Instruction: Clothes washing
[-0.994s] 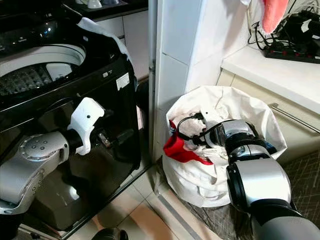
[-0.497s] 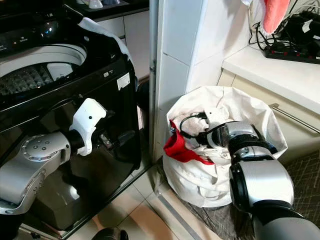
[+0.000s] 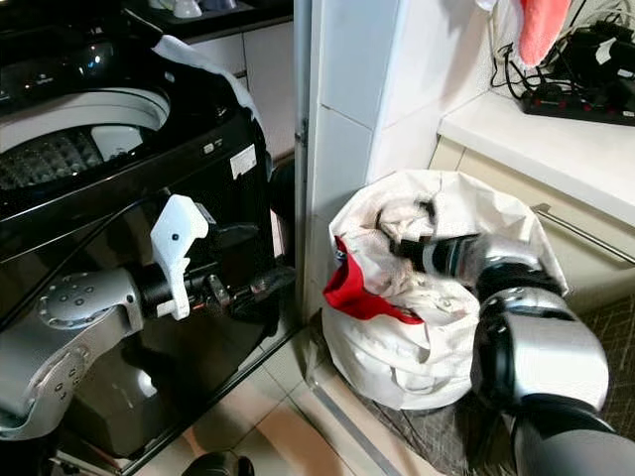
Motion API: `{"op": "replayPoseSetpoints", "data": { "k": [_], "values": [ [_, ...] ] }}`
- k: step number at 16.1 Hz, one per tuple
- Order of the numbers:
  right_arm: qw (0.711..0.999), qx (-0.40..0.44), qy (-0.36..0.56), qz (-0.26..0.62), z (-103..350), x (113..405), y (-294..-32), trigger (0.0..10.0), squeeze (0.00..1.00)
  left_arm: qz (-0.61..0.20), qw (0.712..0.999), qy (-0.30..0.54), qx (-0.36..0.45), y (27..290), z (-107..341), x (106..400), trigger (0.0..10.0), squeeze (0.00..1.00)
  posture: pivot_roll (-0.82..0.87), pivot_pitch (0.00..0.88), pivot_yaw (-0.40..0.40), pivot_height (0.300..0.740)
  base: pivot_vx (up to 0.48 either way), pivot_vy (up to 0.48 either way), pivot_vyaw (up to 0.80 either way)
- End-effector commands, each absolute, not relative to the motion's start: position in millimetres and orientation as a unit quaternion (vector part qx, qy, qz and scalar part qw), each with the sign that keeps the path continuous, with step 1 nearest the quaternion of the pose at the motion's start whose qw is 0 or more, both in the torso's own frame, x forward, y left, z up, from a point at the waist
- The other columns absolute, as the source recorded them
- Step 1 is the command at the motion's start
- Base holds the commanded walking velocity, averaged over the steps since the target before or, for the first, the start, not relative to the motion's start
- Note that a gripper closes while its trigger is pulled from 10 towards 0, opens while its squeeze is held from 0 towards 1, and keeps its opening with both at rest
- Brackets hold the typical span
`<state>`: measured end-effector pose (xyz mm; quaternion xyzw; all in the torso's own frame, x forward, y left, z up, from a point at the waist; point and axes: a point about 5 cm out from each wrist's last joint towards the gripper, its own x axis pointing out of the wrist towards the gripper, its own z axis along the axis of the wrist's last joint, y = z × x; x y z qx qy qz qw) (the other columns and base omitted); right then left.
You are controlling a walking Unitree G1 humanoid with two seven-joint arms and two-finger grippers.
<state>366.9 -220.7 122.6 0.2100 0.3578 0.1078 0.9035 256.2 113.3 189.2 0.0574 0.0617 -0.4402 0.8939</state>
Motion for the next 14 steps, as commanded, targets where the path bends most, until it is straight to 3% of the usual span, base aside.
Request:
{"op": "replayPoseSetpoints", "data": {
  "k": [1, 5, 7, 8, 9, 10, 14],
  "values": [
    [0.91, 0.256, 0.305, 0.117, 151, 377, -224, 0.0, 0.0, -0.418, 0.907, 0.039, 0.043, 113, 197, 264, 10.0, 0.0, 0.09, 0.0, -0.006, 0.74, 0.0, 0.0, 0.0],
    [0.905, 0.31, 0.23, 0.179, 215, 389, -227, 0.0, 0.0, -0.395, 0.918, 0.013, 0.024, 109, 205, 276, 10.0, 0.0, 0.06, 0.0, 0.006, 0.74, 0.0, 0.0, 0.0],
    [0.941, 0.207, 0.22, 0.153, 217, 390, -233, 0.0, 0.0, -0.401, 0.916, 0.014, 0.024, 106, 203, 277, 10.0, 0.0, 0.04, 0.0, 0.021, 0.74, 0.0, 0.0, 0.0],
    [0.963, 0.052, 0.244, 0.099, 201, 387, -243, 10.0, 0.0, -0.405, 0.913, 0.025, 0.039, 104, 197, 277, 10.0, 0.0, 0.03, 0.0, 0.032, 0.74, 0.0, 0.0, 0.0],
    [0.961, 0.006, 0.261, 0.086, 193, 383, -247, 10.0, 0.77, -0.405, 0.912, 0.034, 0.057, 104, 193, 277, 10.0, 0.0, 0.02, 0.0, 0.044, 0.74, 0.0, 0.0, 0.0],
    [0.956, 0.002, 0.278, 0.088, 188, 379, -249, 10.0, 1.0, -0.405, 0.911, 0.041, 0.067, 104, 189, 278, 10.0, 0.0, 0.01, 0.0, 0.052, 0.74, 0.0, 0.0, 0.0],
    [0.956, 0.002, 0.278, 0.088, 188, 379, -249, 10.0, 1.0, -0.405, 0.911, 0.041, 0.067, 104, 189, 278, 10.0, 0.0, 0.01, 0.0, 0.052, 0.74, 0.0, 0.0, 0.0]
  ]
}}
